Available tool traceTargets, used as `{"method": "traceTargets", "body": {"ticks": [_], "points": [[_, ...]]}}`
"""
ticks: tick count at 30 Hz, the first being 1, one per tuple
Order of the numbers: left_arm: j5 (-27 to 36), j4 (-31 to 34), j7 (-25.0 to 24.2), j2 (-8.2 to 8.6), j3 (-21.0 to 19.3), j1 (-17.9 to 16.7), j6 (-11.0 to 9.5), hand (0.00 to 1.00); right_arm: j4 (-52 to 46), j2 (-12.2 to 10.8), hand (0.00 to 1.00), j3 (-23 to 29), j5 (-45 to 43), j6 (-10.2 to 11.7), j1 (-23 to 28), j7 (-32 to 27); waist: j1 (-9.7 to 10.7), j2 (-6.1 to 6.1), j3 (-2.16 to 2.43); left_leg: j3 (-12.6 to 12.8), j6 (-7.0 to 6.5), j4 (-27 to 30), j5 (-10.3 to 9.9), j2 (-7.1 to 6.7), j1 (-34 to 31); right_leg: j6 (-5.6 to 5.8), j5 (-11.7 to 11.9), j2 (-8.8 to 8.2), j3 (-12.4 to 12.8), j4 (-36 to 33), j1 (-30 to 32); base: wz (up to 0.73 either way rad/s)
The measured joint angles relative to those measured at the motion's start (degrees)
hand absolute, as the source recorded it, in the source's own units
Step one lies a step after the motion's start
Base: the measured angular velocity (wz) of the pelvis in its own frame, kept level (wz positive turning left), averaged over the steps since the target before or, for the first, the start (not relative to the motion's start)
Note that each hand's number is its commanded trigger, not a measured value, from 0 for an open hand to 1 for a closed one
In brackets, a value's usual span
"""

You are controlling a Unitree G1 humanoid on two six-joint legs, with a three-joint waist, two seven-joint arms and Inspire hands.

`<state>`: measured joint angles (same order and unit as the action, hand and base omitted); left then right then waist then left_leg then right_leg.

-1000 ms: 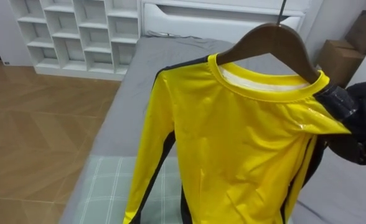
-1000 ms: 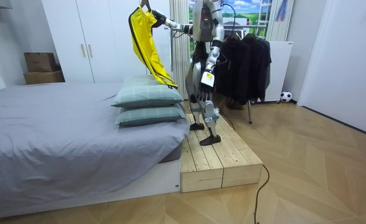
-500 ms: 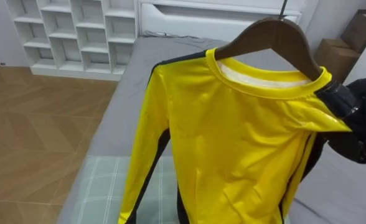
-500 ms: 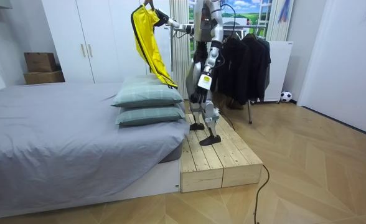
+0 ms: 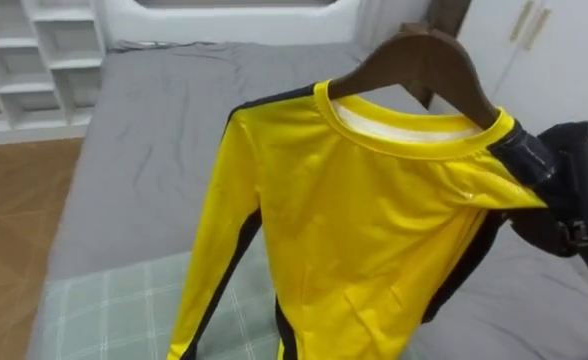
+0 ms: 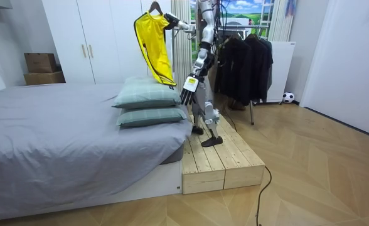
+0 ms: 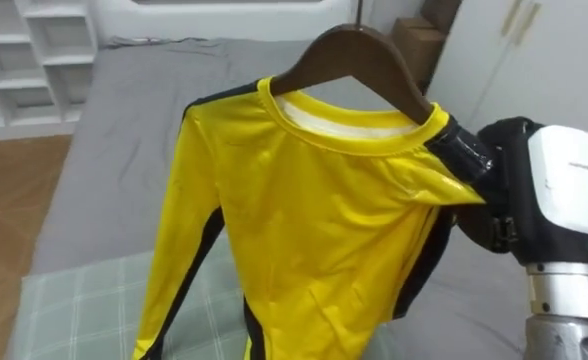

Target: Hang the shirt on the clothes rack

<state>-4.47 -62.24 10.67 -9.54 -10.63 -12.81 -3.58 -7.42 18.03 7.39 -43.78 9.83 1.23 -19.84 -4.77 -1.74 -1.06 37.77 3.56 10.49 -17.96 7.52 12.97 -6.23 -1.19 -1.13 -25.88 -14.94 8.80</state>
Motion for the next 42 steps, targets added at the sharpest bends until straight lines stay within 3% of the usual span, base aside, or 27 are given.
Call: {"method": "traceTargets", "body": {"ticks": [2, 4, 5, 6, 8, 11, 12, 16, 18, 19, 20, 21, 25, 26, 28, 29, 30, 31, 32, 33, 34, 35, 36, 37, 38, 40, 42], "points": [[-0.1, -0.7, 0.2, -0.07, 0.2, 0.1, 1.1, 0.00, 0.5, -1.6, 1.00, -0.3, -0.2, -0.1, 0.0, 0.0, 0.0, 0.30, -0.08, 2.9, 0.16, 0.7, -0.9, 0.62, 0.3, -0.47, 0.3, 0.13, -1.6, -0.1, 0.3, -0.62], [-0.1, -0.9, 0.5, -0.36, 0.8, -0.3, 2.1, 0.00, 1.1, -2.4, 1.00, -1.5, -0.1, -0.6, 0.2, 0.0, 0.0, 0.47, 0.03, 5.5, 0.68, 0.9, -1.3, 0.83, 1.1, -0.42, -3.5, -1.82, -3.4, -6.3, 1.5, -0.34], [-0.1, -1.0, 0.5, -0.64, 1.6, -0.8, 2.5, 0.00, 1.1, -2.4, 1.00, -2.0, 0.0, -1.1, 0.3, 0.0, 0.2, 0.08, 0.31, 7.5, 1.25, 1.1, -1.6, 0.64, 1.9, 0.19, -7.9, -4.09, -4.1, -11.7, 1.4, -0.15], [-0.1, -1.0, 0.9, -0.92, 2.1, -0.9, 3.0, 0.00, 1.3, -2.3, 1.00, -2.5, 1.0, -1.2, -0.1, 0.0, 0.3, -1.06, 0.65, 7.8, 1.76, 2.4, -1.9, 0.18, 2.4, -0.06, -9.4, -4.08, -2.9, -11.6, 1.3, -0.18], [-0.1, -1.2, 1.3, -0.85, 2.4, -0.9, 4.0, 0.00, 2.4, -2.2, 1.00, -4.4, 1.6, -1.2, -1.5, 0.2, 0.3, -0.71, 0.51, 7.1, 2.02, 5.3, -2.2, 1.11, 2.4, -0.34, -8.8, -2.54, -1.7, -9.5, 0.3, -0.40], [-0.2, -2.5, 1.6, -0.71, 1.9, -1.1, 5.1, 0.00, 2.7, -3.0, 1.00, -6.4, 1.7, -1.6, -1.9, 2.8, 0.1, -0.69, 0.13, 0.7, 0.69, 14.2, -1.7, 3.70, -0.3, -0.35, -7.2, -1.10, 1.2, -5.7, -2.6, -0.42], [-0.2, -2.8, 1.6, -0.60, 1.9, -1.1, 5.2, 0.00, 2.7, -3.3, 1.00, -6.1, 1.8, -2.3, -2.1, 3.4, 0.3, -0.36, 0.08, -1.2, 0.48, 12.3, -2.1, 3.90, -0.7, -0.23, -7.3, -1.05, 1.4, -5.9, -2.4, -0.22], [-0.2, -2.7, 2.0, -0.91, 2.2, -0.6, 7.0, 0.00, 2.7, -3.4, 1.00, -6.8, 1.5, -3.6, -2.7, 5.5, 0.7, -0.64, 0.36, 2.7, 1.23, 15.4, -2.4, 4.24, -1.6, -0.59, -7.9, -0.74, 0.0, -8.4, 0.6, -0.28], [-0.2, -3.0, 2.8, -0.99, 2.9, -1.6, 8.6, 0.00, 2.6, -3.0, 1.00, -9.1, 1.7, -3.5, -3.1, 5.8, 0.2, -0.33, 0.28, 2.8, 1.85, 24.8, -1.2, 6.92, -3.2, -1.59, -8.3, -0.16, 1.0, -7.8, -0.2, -0.89], [-0.2, -3.1, 2.8, -1.09, 2.9, -1.8, 8.9, 0.00, 2.7, -3.0, 1.00, -9.5, 1.8, -3.5, -3.1, 5.8, -0.1, -0.42, 0.33, 2.4, 1.64, 27.4, -0.2, 7.35, -3.8, -1.71, -8.4, -0.11, 2.4, -7.8, -0.1, -0.97], [-0.2, -3.5, 2.9, -1.11, 3.1, -2.3, 9.4, 0.00, 2.7, -2.7, 1.00, -10.7, 2.2, -3.6, -3.4, 5.8, -0.4, -0.76, 0.39, -0.5, 1.01, 32.5, 3.0, 7.68, -6.0, -1.80, -8.4, -0.15, 5.3, -7.7, -0.8, -0.92], [-0.1, -3.8, 2.8, -0.94, 3.9, -2.8, 10.1, 0.00, 2.7, -2.3, 1.00, -11.2, 2.7, -3.6, -3.4, 5.9, -0.3, -0.88, 0.35, -6.1, -0.56, 34.2, 3.7, 6.65, -8.6, -1.23, -9.2, -0.16, 8.5, -7.8, -1.0, -0.85], [-0.2, -3.7, 2.7, -0.56, 4.1, -2.9, 11.8, 0.00, 2.7, -1.8, 1.00, -11.7, 2.7, -4.0, -3.7, 5.9, -0.9, -0.29, 0.10, -16.8, -1.17, 27.0, 1.5, 3.95, -15.3, 0.21, -9.3, 0.35, 14.9, -7.7, -0.5, -0.82], [-0.2, -3.7, 2.8, -0.56, 4.0, -2.9, 12.5, 0.00, 2.7, -1.9, 1.00, -12.4, 2.5, -4.0, -3.7, 5.9, -0.9, -0.35, 0.13, -20.6, -1.28, 21.5, 1.6, 1.97, -15.5, 0.20, -9.2, 1.14, 18.1, -7.7, 0.2, -0.77], [-0.2, -3.7, 3.0, -0.56, 4.0, -2.6, 12.6, 0.00, 2.6, -2.0, 1.00, -12.7, 2.6, -3.9, -3.8, 5.9, -0.3, -0.06, 0.08, -25.8, -1.45, 14.0, 1.8, -1.52, -15.1, 0.08, -8.8, 3.88, 24.3, -7.6, 1.7, -0.64], [-0.2, -3.6, 3.3, -0.48, 4.0, -2.1, 12.6, 0.00, 2.6, -1.9, 1.00, -12.9, 2.8, -4.3, -3.8, 5.9, -0.9, -0.19, 0.05, -29.3, -1.89, 10.4, 2.2, -4.41, -15.4, 0.06, -7.2, 6.30, 30.4, -6.7, 2.5, -0.70], [-0.2, -3.6, 3.6, -0.28, 4.0, -1.9, 12.6, 0.00, 2.7, -2.0, 1.00, -13.3, 2.7, -4.9, -3.8, 6.3, -1.7, -0.22, 0.02, -33.3, -3.48, 7.3, 3.4, -7.19, -15.7, 0.55, -6.1, 8.33, 36.1, -5.0, 2.7, -0.75], [-0.2, -3.6, 3.7, -0.10, 4.1, -1.9, 12.6, 0.00, 2.7, -2.0, 1.00, -13.6, 2.7, -5.0, -3.8, 6.3, -1.9, -0.12, 0.09, -34.7, -3.81, 5.9, 4.2, -8.11, -15.8, 0.94, -5.7, 9.36, 39.2, -3.5, 2.5, -0.70], [-0.2, -3.6, 4.0, 0.30, 4.2, -1.9, 12.6, 0.00, 2.7, -2.0, 1.00, -14.5, 2.6, -4.9, -3.8, 6.3, -2.0, 0.34, 0.41, -36.2, -4.68, 2.6, 6.3, -9.38, -16.1, 2.29, -4.6, 11.66, 45.7, 0.5, 1.7, -0.69], [-0.1, -3.9, 4.1, 0.82, 4.5, -1.8, 12.6, 0.00, 2.7, -1.8, 1.00, -14.8, 2.0, -4.5, -4.3, 6.4, -2.5, 2.58, 1.19, -34.7, -5.49, -1.2, 9.2, -7.22, -15.7, 4.02, -2.8, 13.44, 47.4, 4.9, 1.3, -0.81], [-0.1, -4.1, 4.2, 0.76, 4.6, -1.3, 12.7, 0.00, 2.7, -2.3, 1.00, -14.7, 1.2, -4.4, -4.9, 6.3, -3.5, 3.10, 0.97, -30.8, -3.87, -2.3, 12.6, -5.10, -15.8, 2.73, -3.3, 12.78, 41.9, 2.9, 2.4, -1.14], [-0.2, -4.3, 5.2, 0.51, 4.4, -0.7, 13.1, 0.00, 3.2, -3.1, 1.00, -14.8, 0.1, -4.3, -5.1, 6.3, -5.1, 2.02, 0.38, -24.5, -3.80, -1.9, 11.8, -4.49, -15.4, 1.53, -6.6, 7.03, 28.7, -7.4, 5.4, -0.92], [-0.2, -4.9, 6.2, 0.57, 4.4, -1.0, 13.4, 0.00, 3.5, -3.1, 1.00, -14.9, -1.1, -4.1, -4.0, 6.2, -4.8, 1.69, 0.47, -21.2, -3.60, -0.3, 10.4, -4.48, -14.0, 3.95, -9.3, 0.91, 22.4, -13.3, 4.1, -0.74], [-0.2, -5.0, 6.5, 0.57, 4.3, -1.2, 13.6, 0.00, 3.5, -3.1, 1.00, -14.8, -1.2, -3.9, -3.7, 6.2, -4.7, 1.19, 0.54, -19.9, -3.62, 0.9, 9.5, -4.72, -13.7, 5.42, -10.8, -1.09, 22.3, -14.9, 3.4, -0.37], [-0.1, -5.0, 6.7, 0.39, 3.6, -1.3, 13.8, 0.00, 3.4, -3.2, 1.00, -14.8, -1.1, -3.2, -4.0, 6.2, -3.9, -0.58, 0.22, -19.4, -3.74, 4.0, 8.1, -5.78, -14.3, 7.08, -14.7, -1.69, 26.0, -14.7, 3.1, -0.44], [-0.2, -5.0, 6.8, 1.30, 1.6, -1.2, 14.2, 0.00, 3.4, -2.5, 1.00, -14.7, -0.5, -3.4, -4.3, 6.1, -2.4, -0.07, 0.22, -22.5, -3.54, 5.3, 7.8, -6.13, -15.2, 6.21, -13.9, 0.37, 28.4, -13.0, 2.9, -0.60], [-0.2, -4.9, 7.1, 1.29, -1.7, -1.2, 14.5, 0.00, 3.3, -2.3, 1.00, -14.2, -0.5, -3.8, -4.4, 6.1, -1.1, 0.09, 0.17, -28.0, -3.29, 4.9, 7.7, -6.06, -15.5, 4.76, -10.4, 3.38, 31.3, -8.3, 1.3, -0.83]]}}
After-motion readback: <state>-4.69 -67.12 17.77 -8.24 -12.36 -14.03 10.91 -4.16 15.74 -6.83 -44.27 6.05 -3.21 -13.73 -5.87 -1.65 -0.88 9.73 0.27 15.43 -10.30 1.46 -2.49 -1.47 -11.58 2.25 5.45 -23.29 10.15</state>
